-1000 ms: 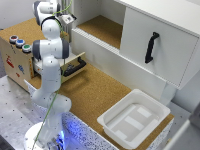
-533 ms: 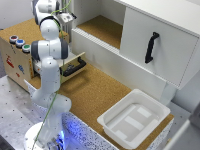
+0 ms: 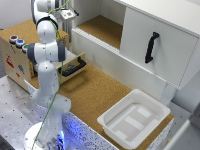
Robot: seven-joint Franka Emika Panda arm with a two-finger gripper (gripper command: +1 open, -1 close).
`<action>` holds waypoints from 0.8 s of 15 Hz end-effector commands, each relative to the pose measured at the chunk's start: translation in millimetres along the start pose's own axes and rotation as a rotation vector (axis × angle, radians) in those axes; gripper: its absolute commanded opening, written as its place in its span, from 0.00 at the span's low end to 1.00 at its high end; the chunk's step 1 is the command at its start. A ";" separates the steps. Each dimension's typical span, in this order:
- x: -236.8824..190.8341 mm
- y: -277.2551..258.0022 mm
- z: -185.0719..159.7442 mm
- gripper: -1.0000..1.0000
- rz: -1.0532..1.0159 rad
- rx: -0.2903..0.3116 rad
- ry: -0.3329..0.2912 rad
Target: Go towards the yellow block and lift it
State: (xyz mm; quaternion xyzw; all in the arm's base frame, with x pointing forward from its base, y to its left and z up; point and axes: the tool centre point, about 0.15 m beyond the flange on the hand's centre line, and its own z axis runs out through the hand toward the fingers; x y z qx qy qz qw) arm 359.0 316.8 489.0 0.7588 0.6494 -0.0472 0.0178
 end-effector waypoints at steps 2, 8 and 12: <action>-106.4 -27.6 50.2 0.00 0.240 -0.037 0.236; -188.6 -27.9 83.5 0.00 0.586 0.016 0.242; -240.8 -21.0 103.1 0.00 0.805 0.045 0.251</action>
